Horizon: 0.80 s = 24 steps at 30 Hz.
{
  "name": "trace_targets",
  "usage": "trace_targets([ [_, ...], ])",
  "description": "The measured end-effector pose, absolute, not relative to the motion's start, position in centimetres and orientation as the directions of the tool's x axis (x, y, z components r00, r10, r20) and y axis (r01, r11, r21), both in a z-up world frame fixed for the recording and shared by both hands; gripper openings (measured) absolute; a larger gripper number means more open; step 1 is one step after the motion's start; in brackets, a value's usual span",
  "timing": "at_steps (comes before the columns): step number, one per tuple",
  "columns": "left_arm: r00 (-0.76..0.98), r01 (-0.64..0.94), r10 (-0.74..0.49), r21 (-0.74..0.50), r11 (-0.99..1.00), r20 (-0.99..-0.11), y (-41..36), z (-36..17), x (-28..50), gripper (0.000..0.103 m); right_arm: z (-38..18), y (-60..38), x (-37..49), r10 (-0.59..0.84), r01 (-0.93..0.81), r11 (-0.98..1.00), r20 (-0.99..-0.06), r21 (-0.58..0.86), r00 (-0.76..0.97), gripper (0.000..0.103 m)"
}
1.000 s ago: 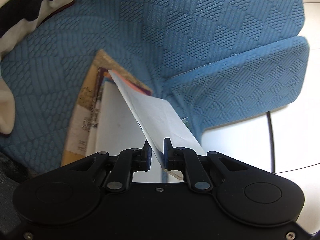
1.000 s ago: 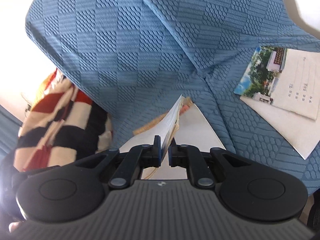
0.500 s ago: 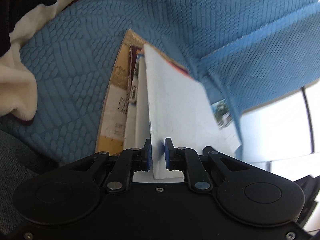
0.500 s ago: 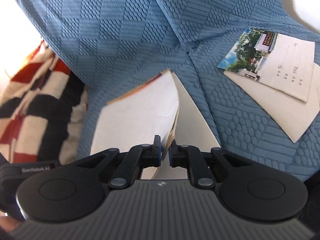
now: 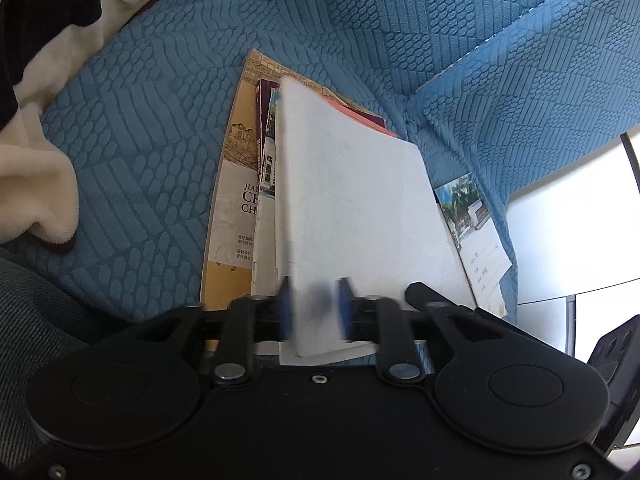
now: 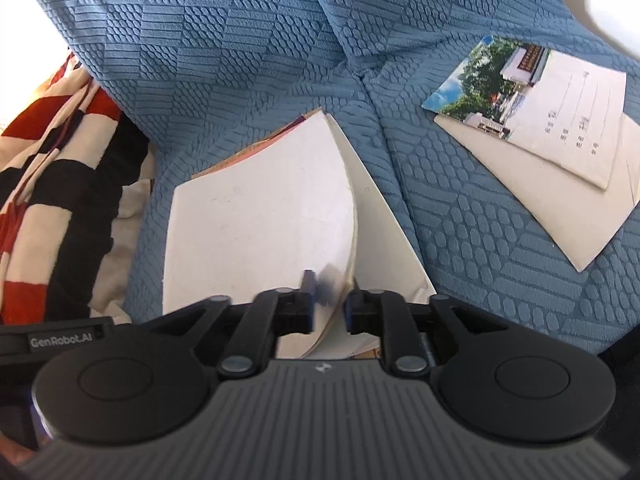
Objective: Organize objects
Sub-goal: 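Lower the papers onto the book stack and open both grippers, then withdraw both tools up from the book stack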
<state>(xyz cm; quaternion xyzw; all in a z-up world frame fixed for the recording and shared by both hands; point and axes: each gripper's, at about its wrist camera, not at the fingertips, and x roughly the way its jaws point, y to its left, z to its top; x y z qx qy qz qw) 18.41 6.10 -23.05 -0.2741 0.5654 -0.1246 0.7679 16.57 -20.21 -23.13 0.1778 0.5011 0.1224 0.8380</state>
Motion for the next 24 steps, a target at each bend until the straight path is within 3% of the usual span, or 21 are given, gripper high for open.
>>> trace_targets([
  [1, 0.336, -0.113, -0.498, -0.559, 0.822, -0.800, 6.0, -22.6, 18.4, 0.037, -22.9, -20.4, 16.5, 0.387, -0.023, 0.904, -0.795, 0.426, 0.467, 0.044],
  [3, 0.349, -0.100, -0.489, -0.551, 0.829, -0.799, 5.9, -21.9, 18.1, 0.038, -22.3, -20.8, 16.2, 0.384, -0.016, 0.903, -0.789, 0.430, 0.479, 0.052],
  [13, 0.418, -0.014, -0.480, -0.534, 0.846, -0.772, 4.5, -16.4, 17.5, 0.043, -17.9, -23.5, 15.0, 0.402, -0.043, 0.890, -0.735, 0.455, 0.546, 0.053],
  [24, 0.501, 0.088, -0.480, -0.509, 0.856, -0.720, 1.9, -9.3, 15.1, 0.044, -10.7, -25.7, 11.6, 0.376, -0.171, 0.915, -0.618, 0.366, 0.690, 0.053],
])
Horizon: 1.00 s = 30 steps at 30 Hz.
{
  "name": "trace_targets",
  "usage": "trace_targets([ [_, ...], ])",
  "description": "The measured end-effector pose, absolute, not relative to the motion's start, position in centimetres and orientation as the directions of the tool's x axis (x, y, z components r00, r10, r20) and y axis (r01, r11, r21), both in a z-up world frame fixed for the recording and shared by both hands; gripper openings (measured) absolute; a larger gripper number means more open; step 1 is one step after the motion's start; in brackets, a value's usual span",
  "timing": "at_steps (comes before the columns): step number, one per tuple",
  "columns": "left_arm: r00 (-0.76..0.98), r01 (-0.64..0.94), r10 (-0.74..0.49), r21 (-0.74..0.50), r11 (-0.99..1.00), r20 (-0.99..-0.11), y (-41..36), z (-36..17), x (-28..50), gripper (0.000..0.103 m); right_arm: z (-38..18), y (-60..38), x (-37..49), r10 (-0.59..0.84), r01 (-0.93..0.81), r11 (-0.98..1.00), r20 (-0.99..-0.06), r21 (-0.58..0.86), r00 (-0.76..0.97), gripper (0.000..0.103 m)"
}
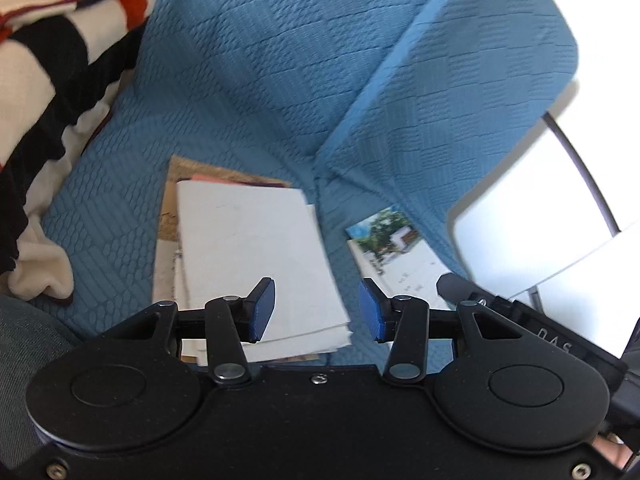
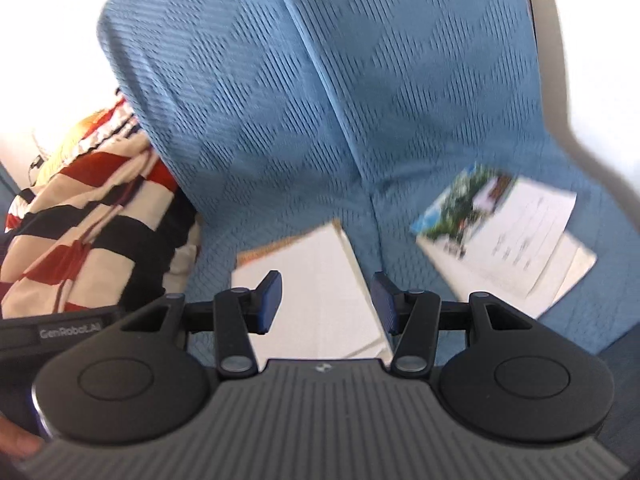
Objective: Organize objects
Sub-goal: 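Withdraw both tools up from the book stack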
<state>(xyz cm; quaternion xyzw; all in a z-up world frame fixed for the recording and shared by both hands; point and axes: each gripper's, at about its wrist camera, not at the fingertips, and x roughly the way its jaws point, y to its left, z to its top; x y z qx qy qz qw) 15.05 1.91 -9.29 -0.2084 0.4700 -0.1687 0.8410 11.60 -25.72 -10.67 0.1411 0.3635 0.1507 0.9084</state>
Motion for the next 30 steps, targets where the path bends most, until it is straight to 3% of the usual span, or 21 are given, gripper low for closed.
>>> trace_targets([
  [11, 0.515, 0.164, -0.488, -0.477, 0.863, -0.705, -1.2, -6.5, 11.5, 0.047, -7.7, -29.2, 8.1, 0.345, -0.188, 0.929, -0.561, 0.319, 0.753, 0.053],
  [30, 0.509, 0.216, -0.506, -0.465, 0.858, -0.697, -5.8, -7.0, 8.1, 0.050, -10.4, -35.4, 4.8, 0.252, -0.102, 0.957, -0.604, 0.271, 0.756, 0.052],
])
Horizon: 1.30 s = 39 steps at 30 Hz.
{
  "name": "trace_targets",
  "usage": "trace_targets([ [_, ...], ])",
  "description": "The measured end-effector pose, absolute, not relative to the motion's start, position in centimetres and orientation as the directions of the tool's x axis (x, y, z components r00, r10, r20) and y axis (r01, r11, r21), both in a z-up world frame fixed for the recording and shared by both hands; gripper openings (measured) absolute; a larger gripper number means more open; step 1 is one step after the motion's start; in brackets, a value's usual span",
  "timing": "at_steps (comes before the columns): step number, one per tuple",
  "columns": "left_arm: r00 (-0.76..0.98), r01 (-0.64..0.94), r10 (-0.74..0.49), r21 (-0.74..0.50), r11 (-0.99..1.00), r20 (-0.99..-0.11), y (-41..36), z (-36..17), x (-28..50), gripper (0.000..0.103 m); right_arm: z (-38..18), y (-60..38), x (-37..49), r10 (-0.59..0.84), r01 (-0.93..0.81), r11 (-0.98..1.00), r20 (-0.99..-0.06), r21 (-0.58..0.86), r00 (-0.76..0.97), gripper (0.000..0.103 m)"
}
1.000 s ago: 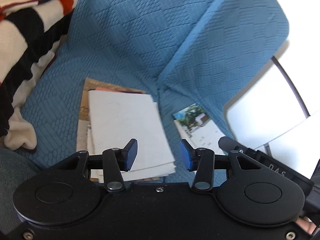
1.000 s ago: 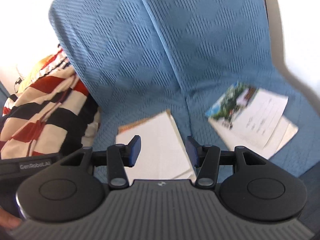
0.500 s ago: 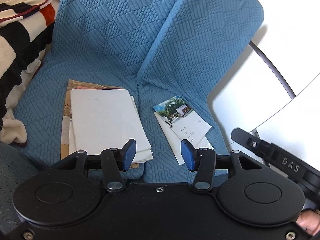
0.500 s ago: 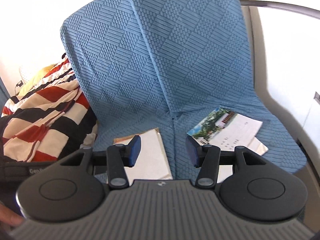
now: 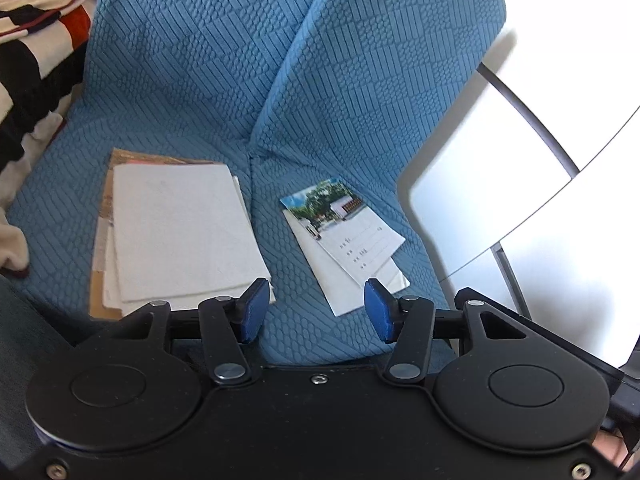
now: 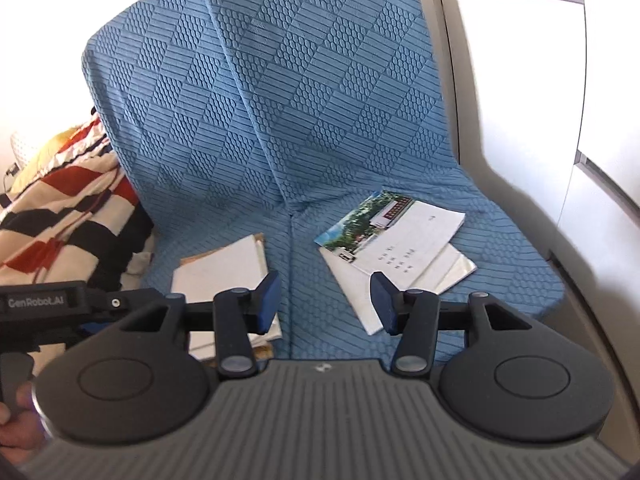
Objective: Organize objects
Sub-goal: 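Withdraw both tools up from the book stack, then move both open grippers to the photo card lying on white papers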
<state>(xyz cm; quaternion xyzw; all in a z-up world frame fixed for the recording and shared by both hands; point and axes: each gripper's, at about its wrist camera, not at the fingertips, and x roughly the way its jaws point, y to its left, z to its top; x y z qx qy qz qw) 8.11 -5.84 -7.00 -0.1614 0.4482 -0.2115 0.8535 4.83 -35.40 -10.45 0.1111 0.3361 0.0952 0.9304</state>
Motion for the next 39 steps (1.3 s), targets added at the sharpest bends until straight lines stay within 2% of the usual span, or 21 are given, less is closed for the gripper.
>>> trace_targets([
  [5, 0.497, 0.222, -0.513, -0.469, 0.855, -0.700, -7.5, -7.6, 8.0, 0.050, -10.8, -36.2, 4.9, 0.250, -0.105, 0.959, -0.607, 0.264, 0.754, 0.052],
  [9, 0.489, 0.226, -0.509, -0.460, 0.859, -0.708, -8.4, -7.9, 8.1, 0.050, -11.3, -37.0, 5.2, 0.256, -0.100, 0.955, -0.607, 0.279, 0.752, 0.059],
  [12, 0.485, 0.228, -0.501, -0.450, 0.864, -0.717, -9.2, -8.2, 8.2, 0.050, -11.6, -37.6, 5.4, 0.249, -0.095, 0.957, -0.608, 0.275, 0.754, 0.060],
  [14, 0.481, 0.231, -0.501, -0.447, 0.864, -0.719, -9.6, -8.2, 8.2, 0.051, -11.8, -38.1, 5.5, 0.250, -0.090, 0.955, -0.607, 0.281, 0.754, 0.064],
  [16, 0.478, 0.235, -0.499, -0.442, 0.866, -0.723, -10.1, -8.3, 8.4, 0.054, -12.0, -38.8, 5.5, 0.248, -0.081, 0.954, -0.604, 0.290, 0.757, 0.081],
  [17, 0.477, 0.235, -0.498, -0.440, 0.866, -0.724, -10.4, -8.4, 8.4, 0.058, -12.1, -39.1, 5.5, 0.244, -0.074, 0.954, -0.603, 0.292, 0.759, 0.083],
  [18, 0.475, 0.236, -0.500, -0.442, 0.865, -0.724, -10.6, -8.5, 8.5, 0.060, -12.2, -39.4, 5.5, 0.240, -0.068, 0.954, -0.606, 0.293, 0.758, 0.083],
  [20, 0.465, 0.245, -0.516, -0.456, 0.856, -0.719, -11.0, -8.7, 8.7, 0.074, -12.5, -40.1, 5.7, 0.239, -0.058, 0.952, -0.613, 0.300, 0.753, 0.083],
  [22, 0.470, 0.242, -0.511, -0.452, 0.859, -0.719, -11.3, -8.8, 8.9, 0.084, -13.0, -40.6, 5.9, 0.230, -0.041, 0.952, -0.624, 0.302, 0.747, 0.083],
  [27, 0.479, 0.247, -0.504, -0.441, 0.863, -0.718, -12.3, -9.3, 9.5, 0.088, -14.5, -41.8, 6.6, 0.216, -0.007, 0.950, -0.638, 0.313, 0.739, 0.083],
  [39, 0.441, 0.165, -0.563, -0.554, 0.816, -0.699, -13.0, -12.5, 12.9, 0.085, -17.4, -43.3, 9.5, 0.196, 0.053, 0.930, -0.615, 0.363, 0.764, 0.082],
])
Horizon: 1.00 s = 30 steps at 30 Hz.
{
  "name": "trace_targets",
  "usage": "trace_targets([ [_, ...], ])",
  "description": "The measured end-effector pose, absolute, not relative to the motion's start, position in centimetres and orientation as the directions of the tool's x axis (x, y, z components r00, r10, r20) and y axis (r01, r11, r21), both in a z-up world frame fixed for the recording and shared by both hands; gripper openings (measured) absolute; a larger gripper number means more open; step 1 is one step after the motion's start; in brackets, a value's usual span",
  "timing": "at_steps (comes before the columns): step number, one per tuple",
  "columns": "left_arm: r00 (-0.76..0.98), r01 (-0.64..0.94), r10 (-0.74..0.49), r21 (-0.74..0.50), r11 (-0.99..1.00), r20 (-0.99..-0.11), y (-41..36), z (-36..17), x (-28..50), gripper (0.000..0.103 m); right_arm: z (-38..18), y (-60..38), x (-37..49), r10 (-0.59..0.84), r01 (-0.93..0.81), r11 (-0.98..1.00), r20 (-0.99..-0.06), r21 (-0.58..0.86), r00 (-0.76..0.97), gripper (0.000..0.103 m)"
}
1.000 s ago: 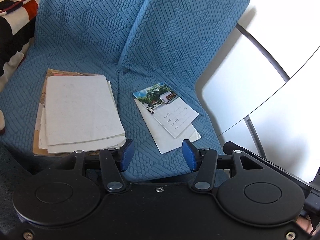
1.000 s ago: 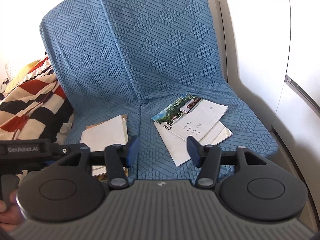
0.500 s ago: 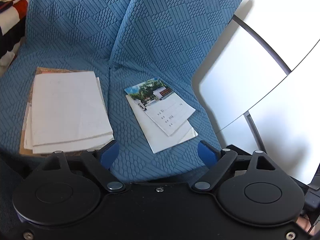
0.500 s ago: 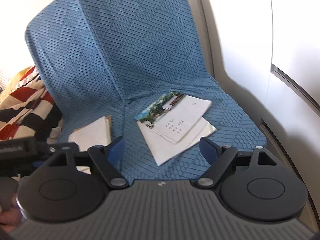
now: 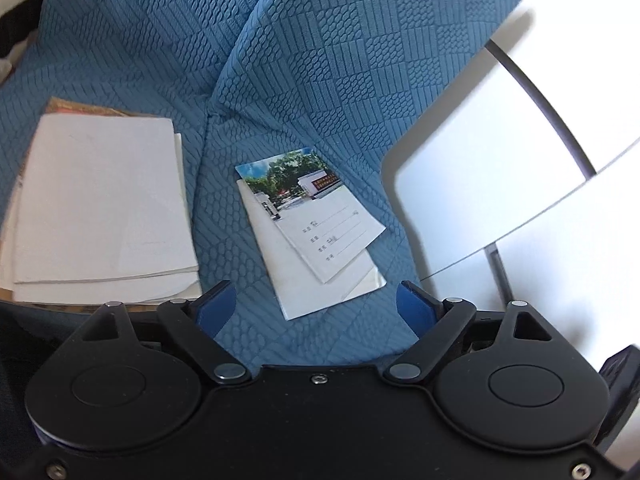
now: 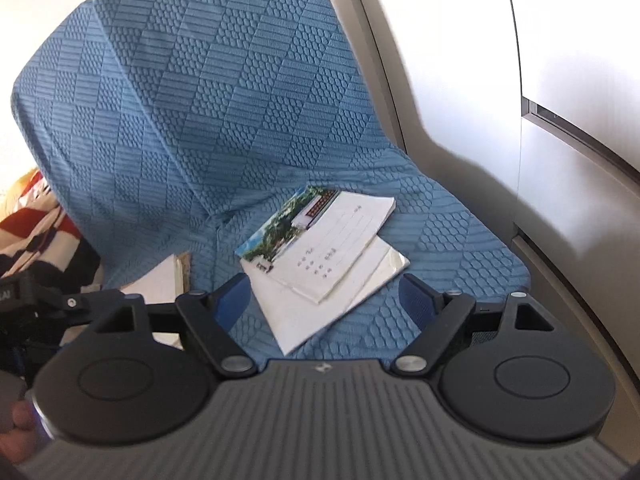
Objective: Organize objects
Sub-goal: 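Move both open grippers to the photo card lying on white papers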
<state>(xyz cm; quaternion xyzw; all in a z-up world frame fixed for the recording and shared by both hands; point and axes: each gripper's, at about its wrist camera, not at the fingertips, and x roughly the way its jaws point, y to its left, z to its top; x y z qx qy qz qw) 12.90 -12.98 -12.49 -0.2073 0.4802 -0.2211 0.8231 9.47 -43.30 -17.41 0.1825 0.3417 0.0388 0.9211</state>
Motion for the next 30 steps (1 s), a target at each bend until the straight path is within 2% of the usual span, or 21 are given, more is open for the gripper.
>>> trace_targets([
  [10, 0.432, 0.130, -0.550, -0.555, 0.822, -0.714, -15.8, -15.4, 15.5, 0.079, -20.0, -44.3, 12.5, 0.205, 0.085, 0.903, -0.596, 0.421, 0.777, 0.082],
  [22, 0.379, 0.129, -0.555, -0.552, 0.824, -0.741, -20.5, -19.5, 18.9, 0.075, -23.7, -46.8, 17.5, 0.250, 0.148, 0.804, -0.553, 0.576, 0.795, 0.082],
  [30, 0.337, 0.043, -0.583, -0.606, 0.794, -0.739, -21.5, -23.0, 21.3, 0.072, -26.9, -47.3, 23.2, 0.298, 0.172, 0.796, -0.623, 0.580, 0.723, 0.082],
])
